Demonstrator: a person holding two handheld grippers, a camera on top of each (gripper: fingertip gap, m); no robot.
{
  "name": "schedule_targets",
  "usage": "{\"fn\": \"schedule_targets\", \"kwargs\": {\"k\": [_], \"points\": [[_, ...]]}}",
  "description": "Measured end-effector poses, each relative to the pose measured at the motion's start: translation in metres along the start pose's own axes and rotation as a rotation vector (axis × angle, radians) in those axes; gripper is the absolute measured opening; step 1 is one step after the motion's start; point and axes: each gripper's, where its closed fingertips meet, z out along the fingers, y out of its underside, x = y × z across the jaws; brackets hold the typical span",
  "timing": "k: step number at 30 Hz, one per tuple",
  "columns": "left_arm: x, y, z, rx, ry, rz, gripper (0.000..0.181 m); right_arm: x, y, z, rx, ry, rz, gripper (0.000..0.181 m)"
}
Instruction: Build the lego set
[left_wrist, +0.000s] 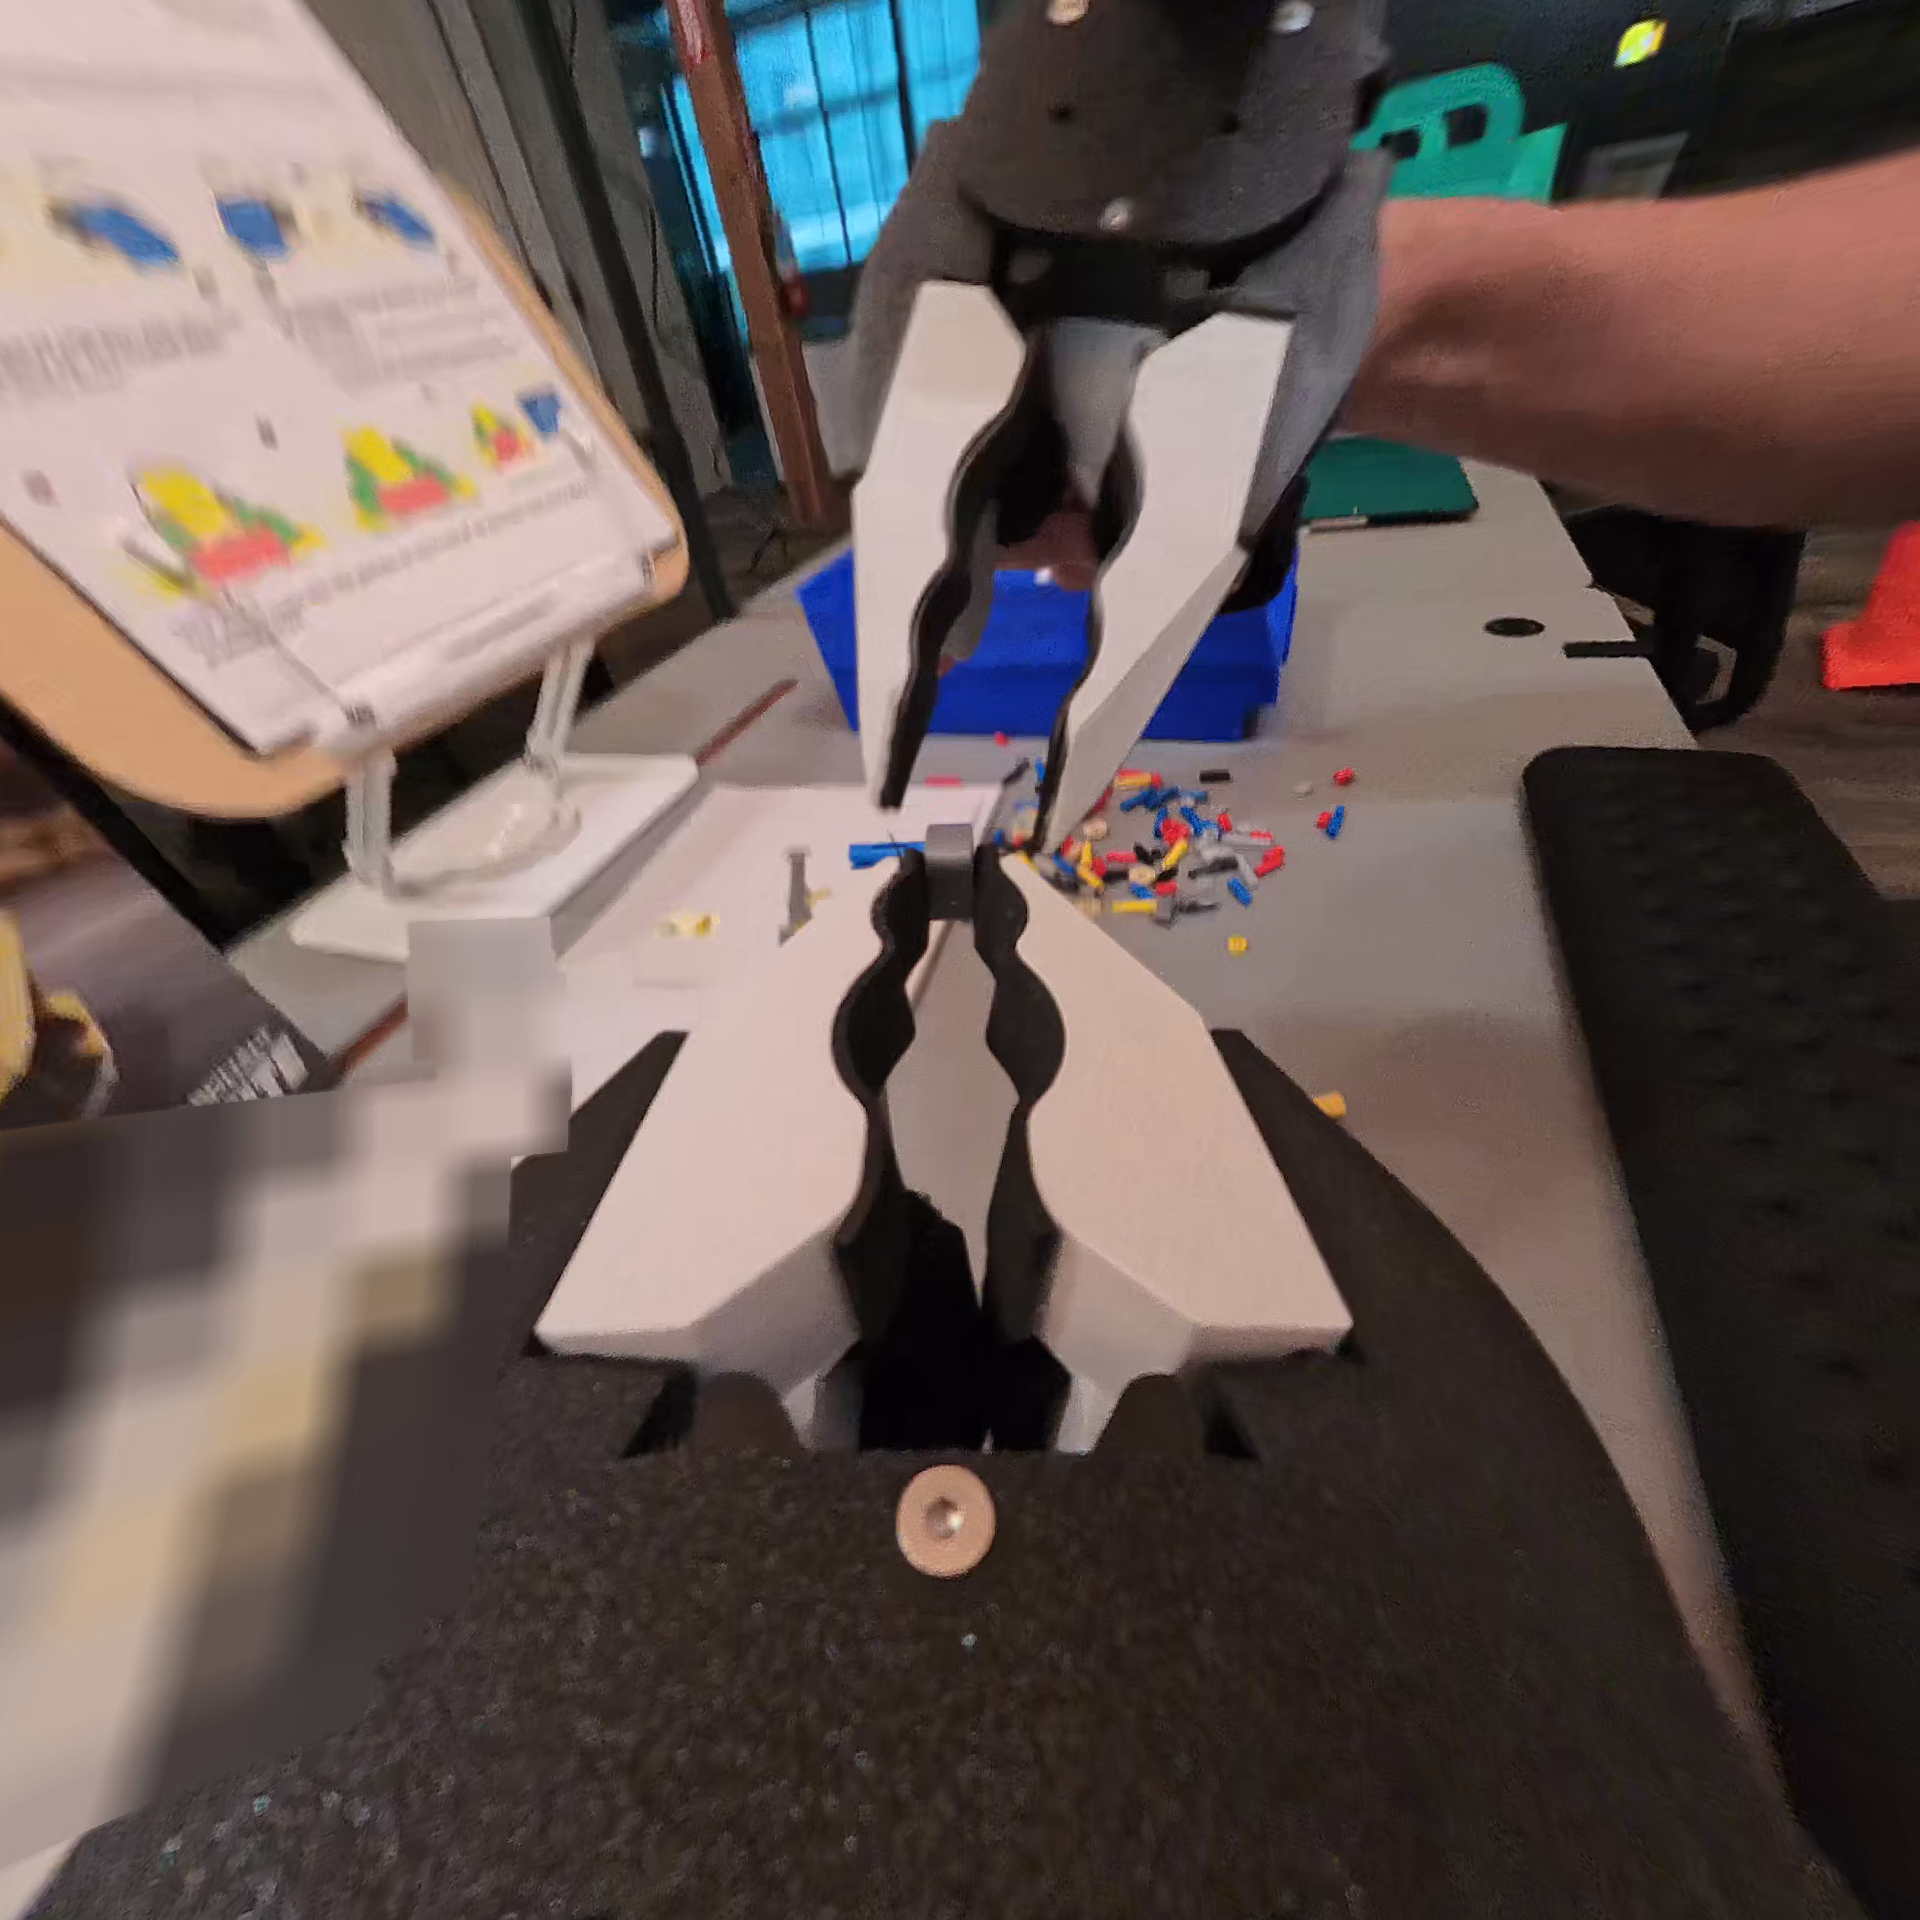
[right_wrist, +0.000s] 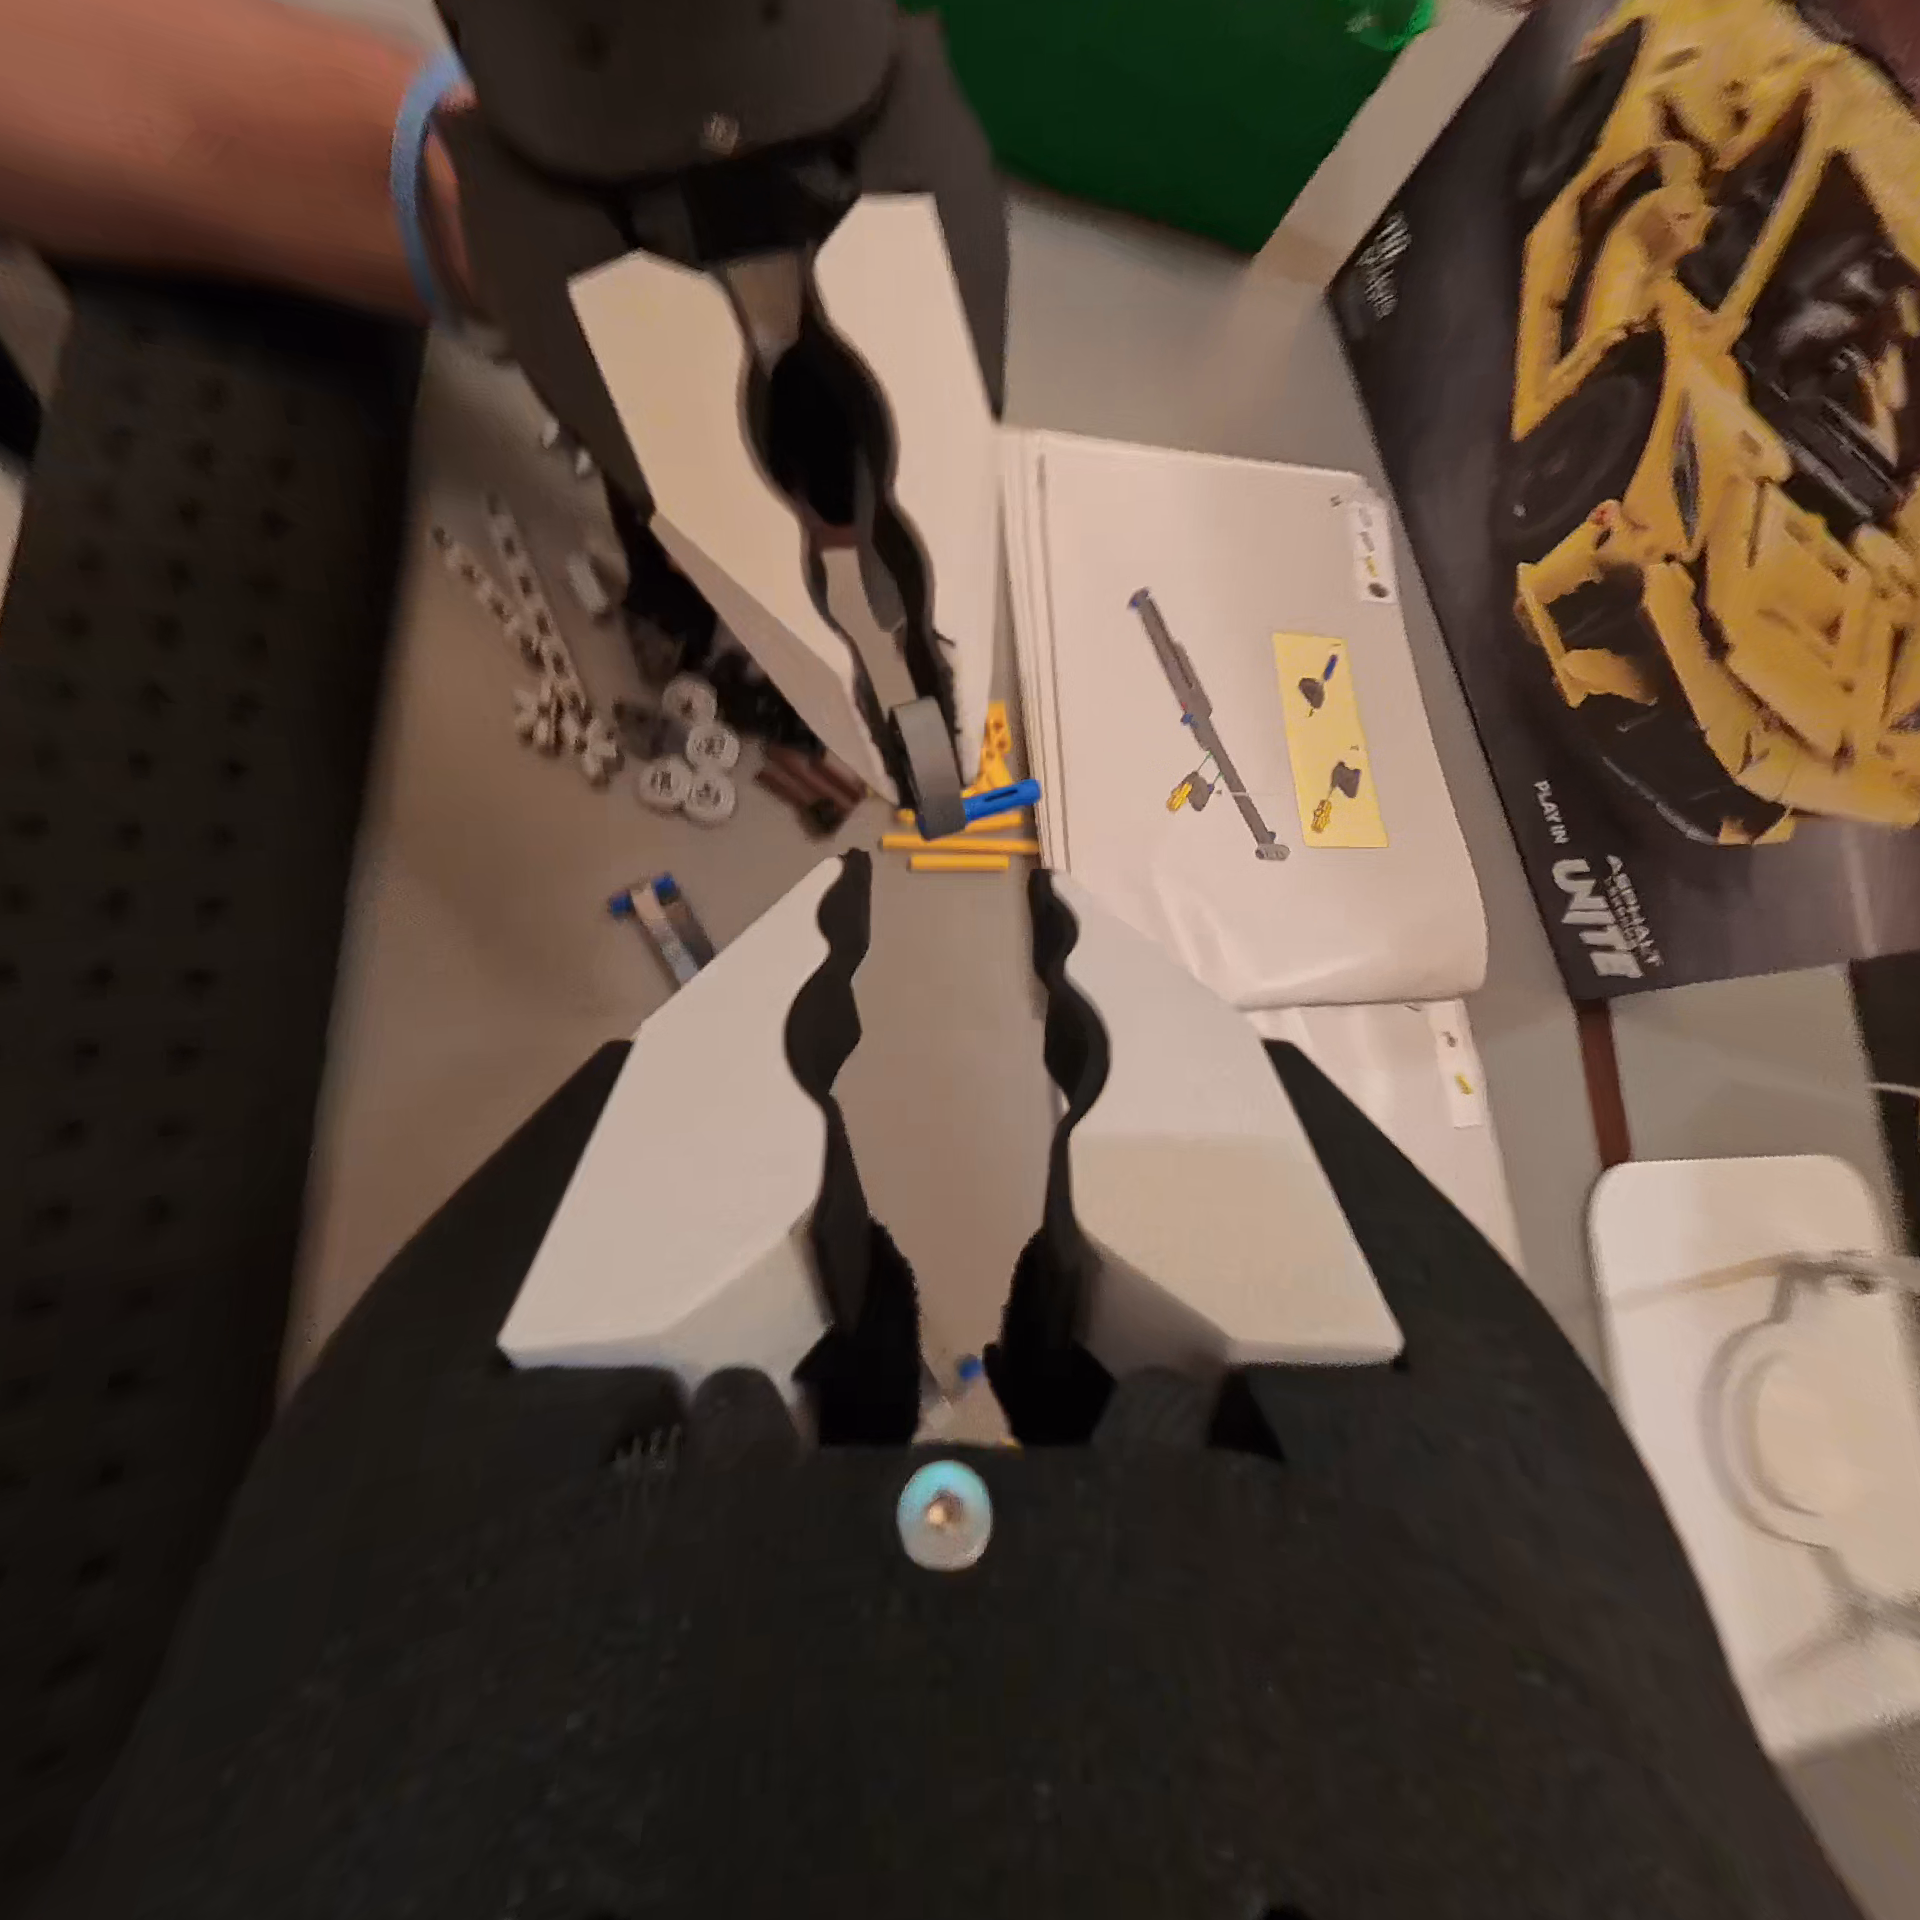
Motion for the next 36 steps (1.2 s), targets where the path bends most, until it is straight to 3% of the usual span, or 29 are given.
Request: {"fn": "schedule_targets", "kwargs": {"k": [5, 8, 12, 15, 23, 36], "points": [[-0.052, 0.053, -0.010, -0.205, -0.145, -0.256, 0.007, 0.029, 0.015, 0.011, 0.339, 0.097, 0.380, 0.027], [-0.084, 0.073, -0.027, -0.250, -0.268, -0.367, 0.007, 0.049, 0.032, 0.010, 0.562, 0.204, 0.581, 0.022], [-0.105, 0.087, -0.043, -0.224, -0.318, -0.577, 0.006, 0.066, 0.061, 0.006, 0.534, 0.379, 0.659, 0.019], [-0.112, 0.086, -0.046, -0.193, -0.326, -0.585, 0.007, 0.074, 0.087, 0.017, 0.464, 0.447, 0.697, 0.027], [-0.111, 0.097, -0.042, -0.203, -0.293, -0.628, 0.006, 0.071, 0.081, 0.016, 0.481, 0.430, 0.674, 0.019], [-0.122, 0.102, -0.050, -0.246, -0.372, -0.563, 0.007, 0.061, 0.084, 0.036, 0.390, 0.398, 0.622, 0.016]]}}
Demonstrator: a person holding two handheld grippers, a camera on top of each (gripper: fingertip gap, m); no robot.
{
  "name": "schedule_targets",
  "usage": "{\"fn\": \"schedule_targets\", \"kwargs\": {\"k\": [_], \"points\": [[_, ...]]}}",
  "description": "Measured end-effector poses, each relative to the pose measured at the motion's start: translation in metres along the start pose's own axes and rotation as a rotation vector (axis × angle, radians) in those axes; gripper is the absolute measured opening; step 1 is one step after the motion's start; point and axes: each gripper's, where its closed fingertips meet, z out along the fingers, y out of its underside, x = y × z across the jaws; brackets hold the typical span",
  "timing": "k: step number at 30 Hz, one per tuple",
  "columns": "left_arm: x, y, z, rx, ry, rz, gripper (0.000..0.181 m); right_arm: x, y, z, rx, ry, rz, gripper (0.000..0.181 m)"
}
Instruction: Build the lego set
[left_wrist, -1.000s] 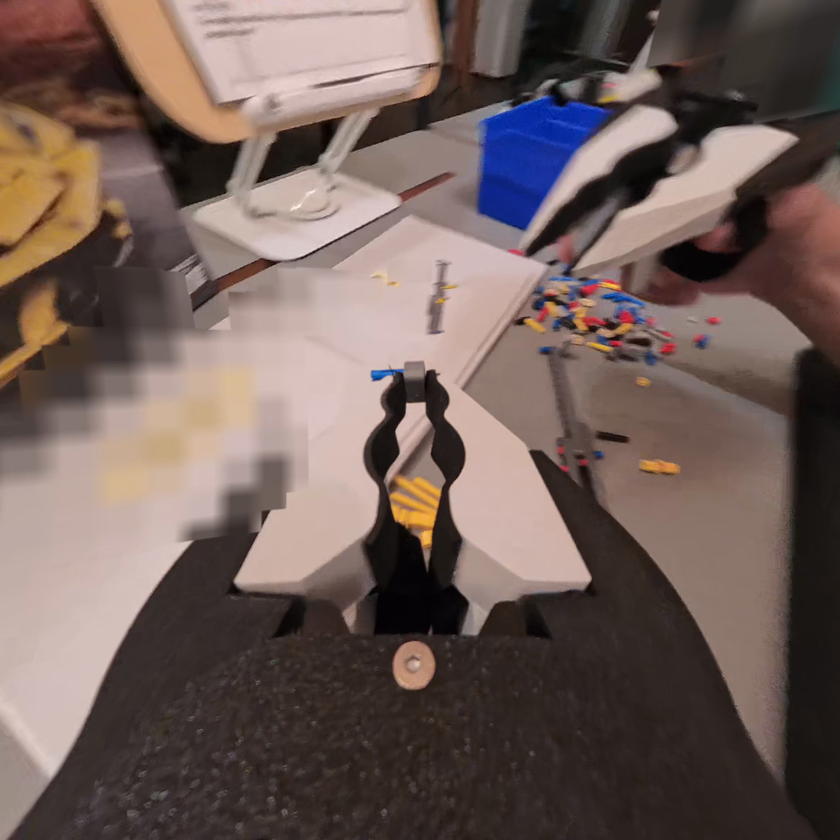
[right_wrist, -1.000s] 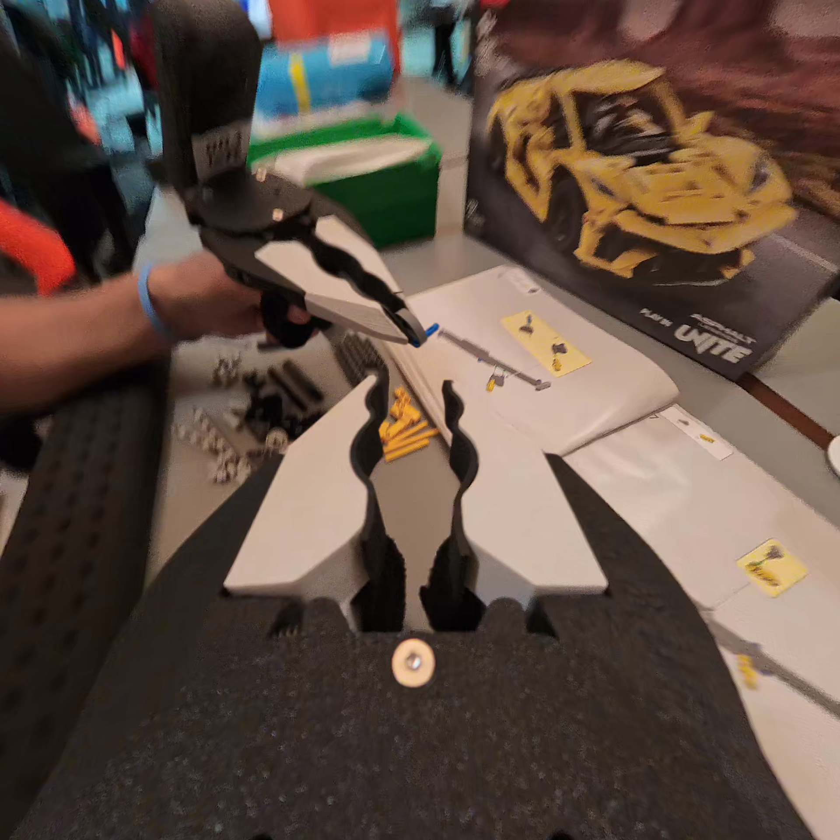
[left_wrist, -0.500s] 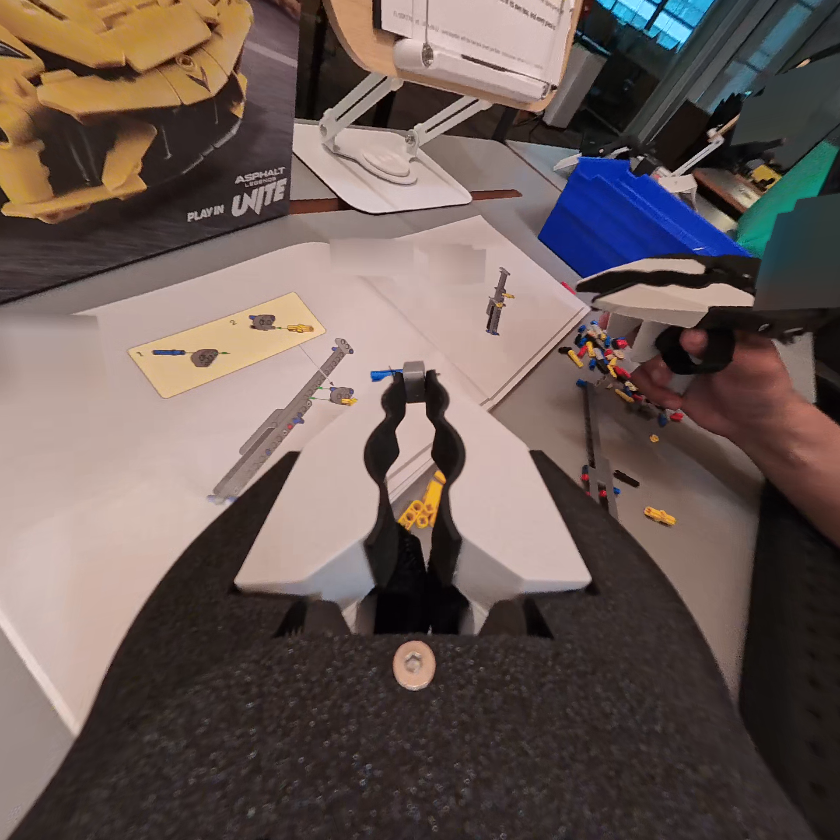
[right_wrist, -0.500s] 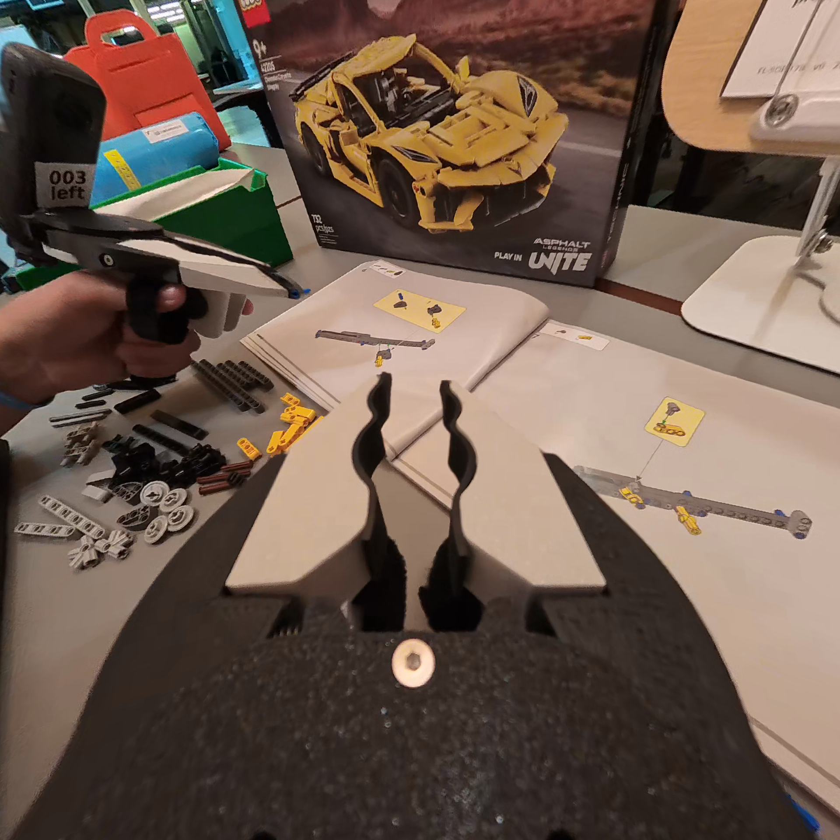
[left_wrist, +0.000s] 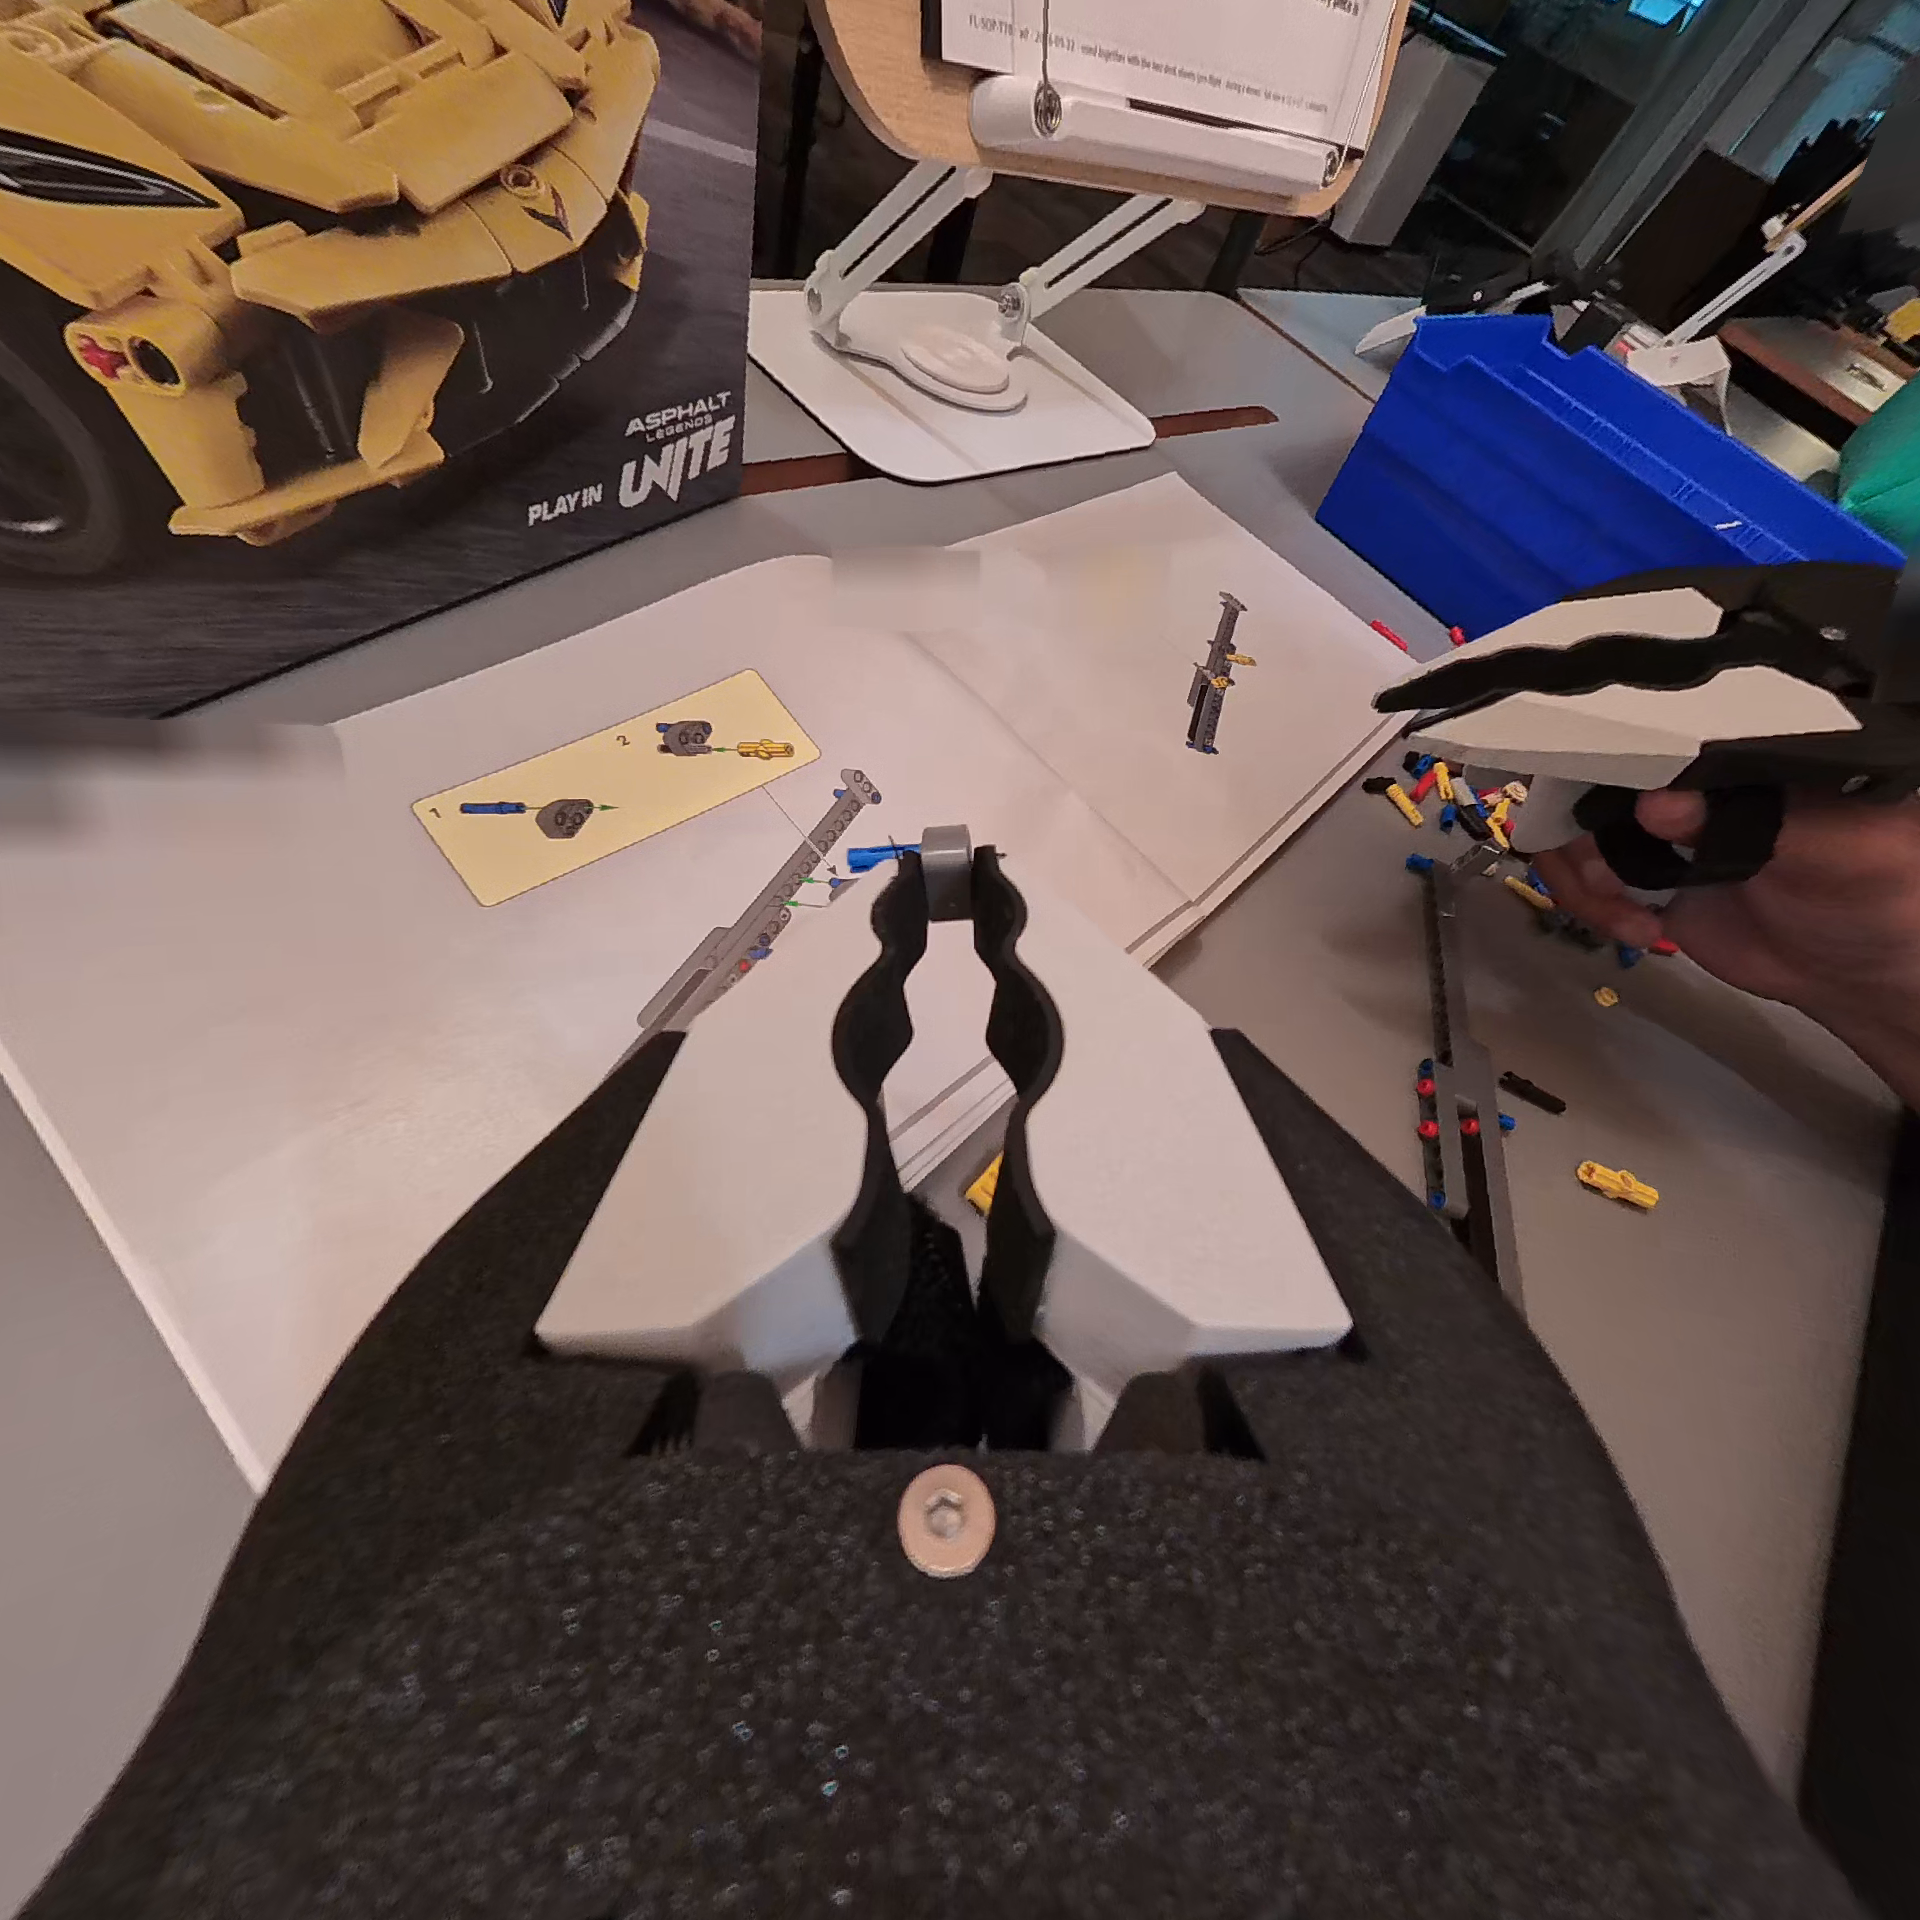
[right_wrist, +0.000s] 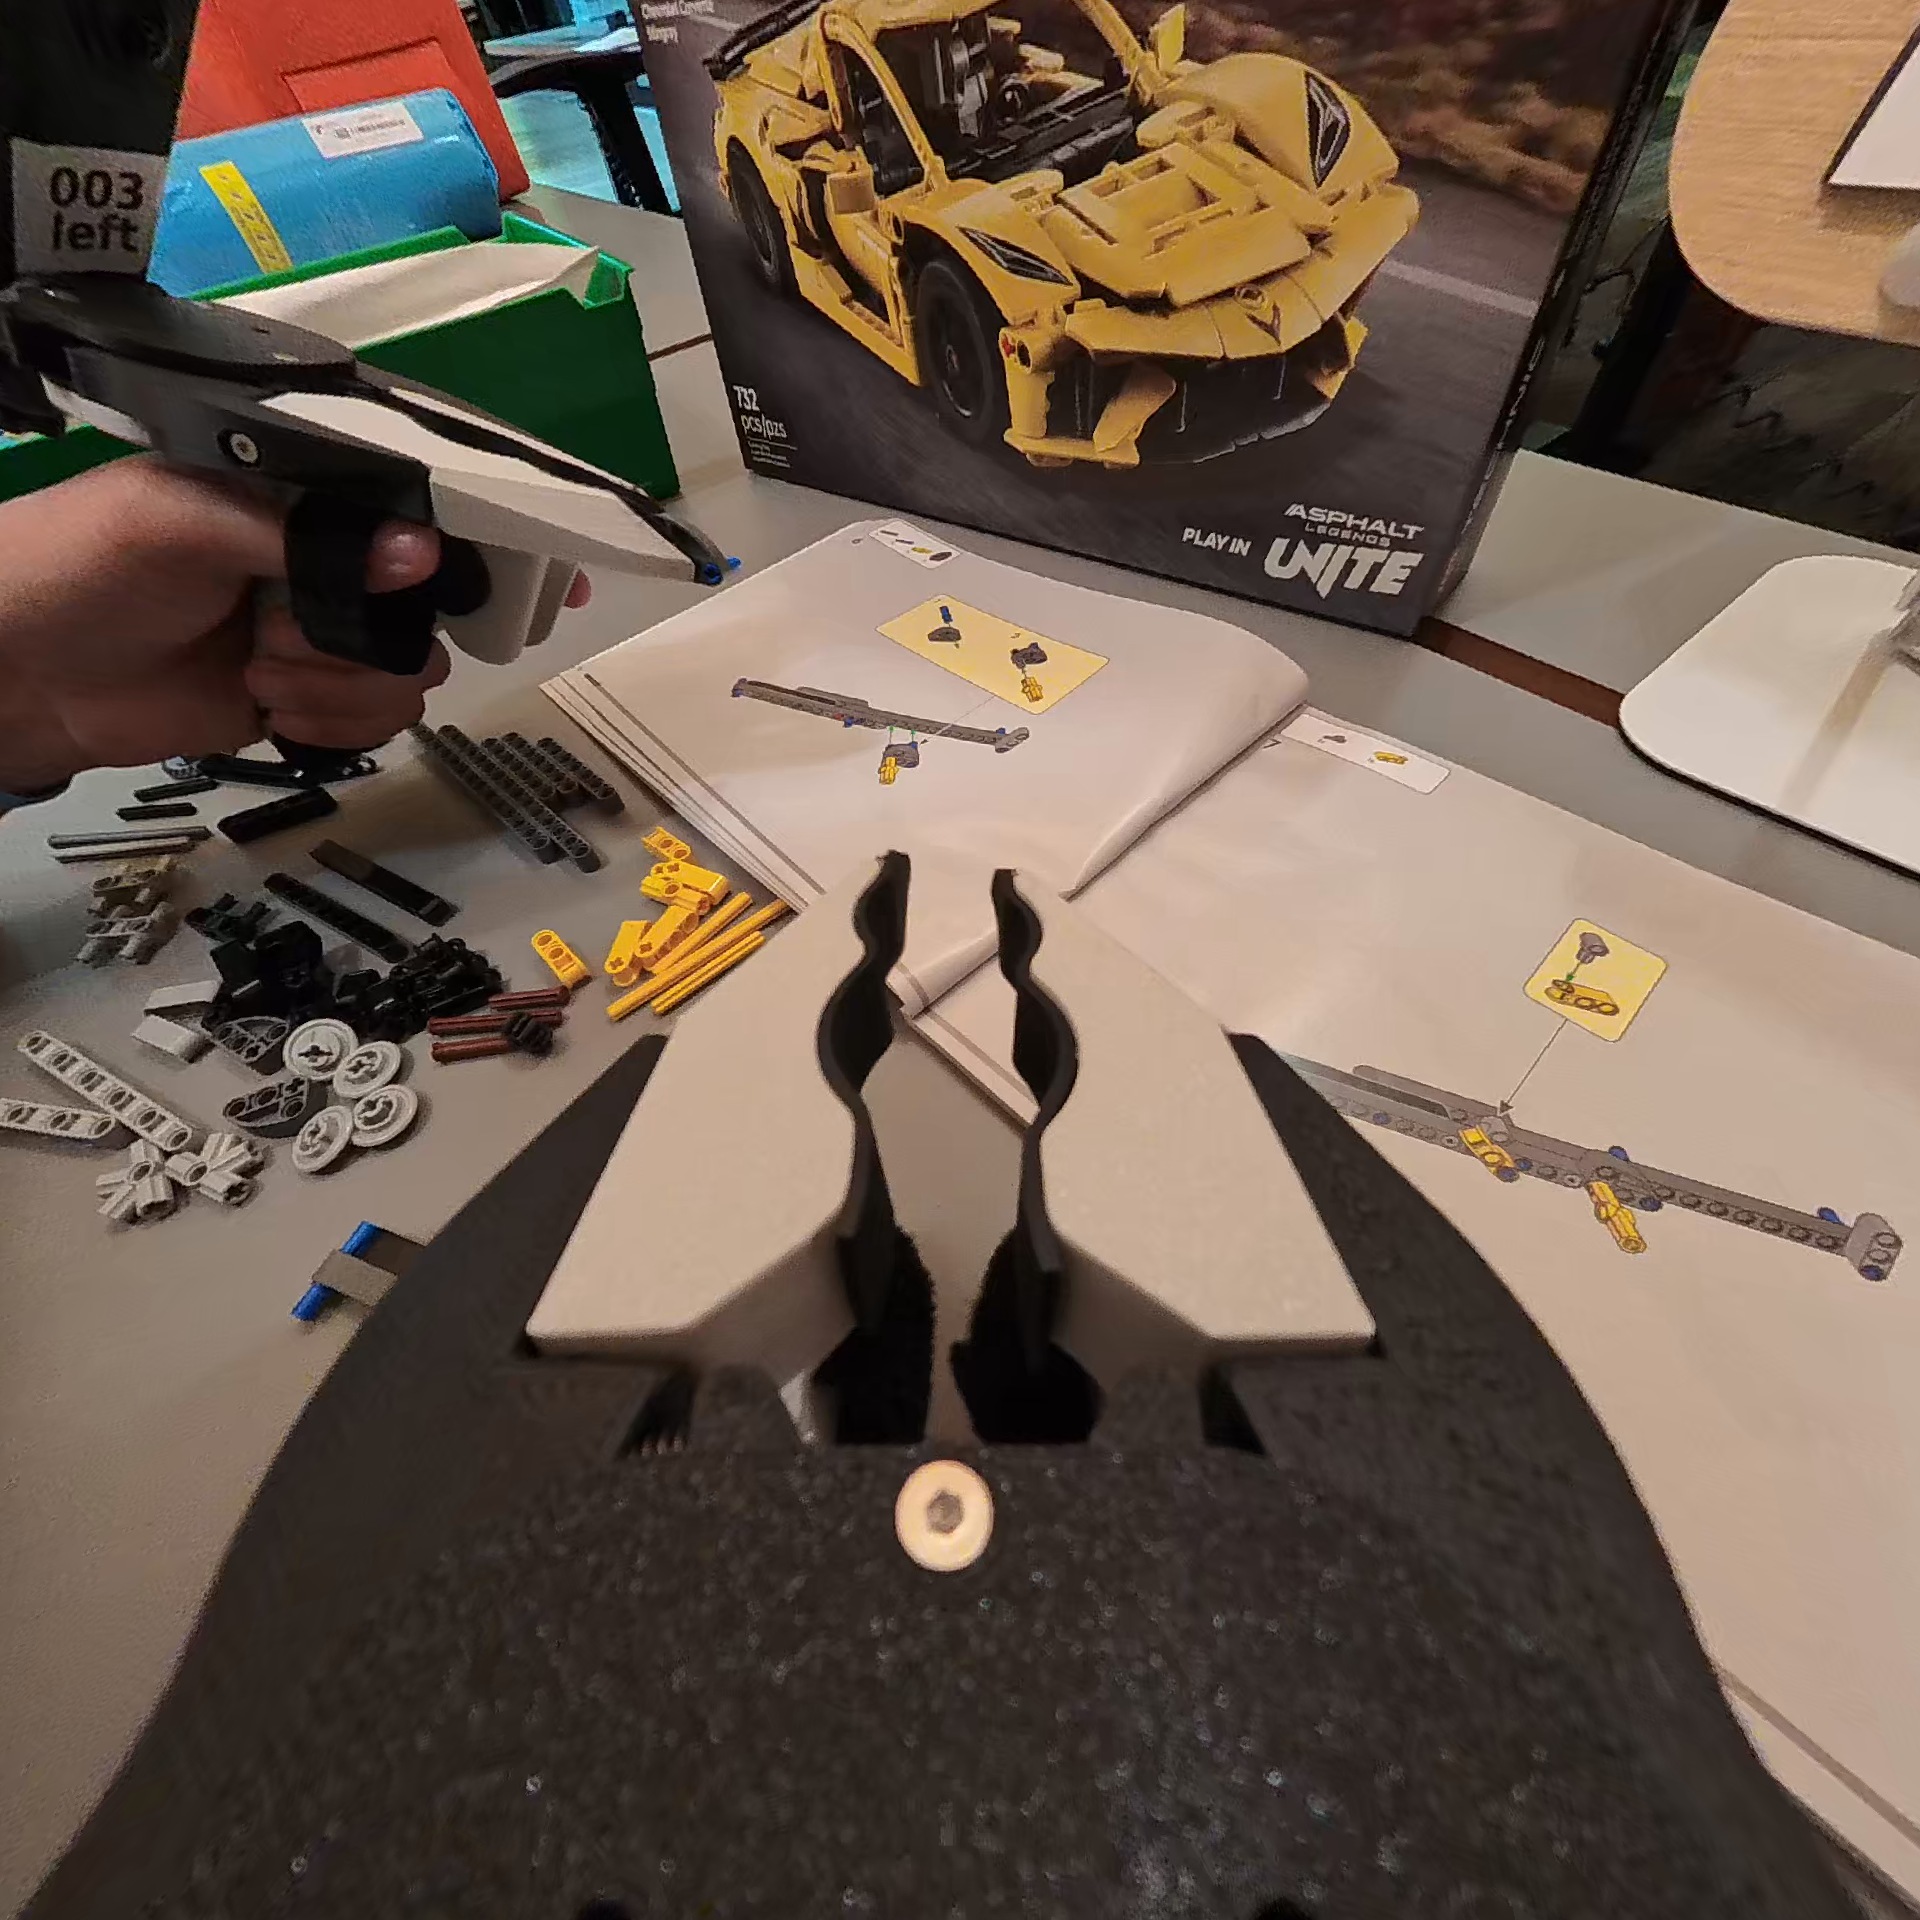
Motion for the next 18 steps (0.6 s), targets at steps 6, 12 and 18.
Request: {"fn": "schedule_targets", "kwargs": {"k": [6, 12, 18], "points": [[0.011, -0.004, 0.000, 0.031, 0.099, -0.080, 0.006, -0.004, -0.001, 0.000, -0.004, -0.008, -0.014, 0.016], [0.053, -0.019, -0.008, 0.107, 0.439, -0.304, 0.007, -0.055, -0.027, -0.009, 0.132, -0.245, -0.063, 0.024], [0.091, -0.005, 0.000, 0.009, 0.554, -0.308, 0.006, -0.076, -0.016, 0.001, 0.046, -0.130, -0.331, 0.023]]}}
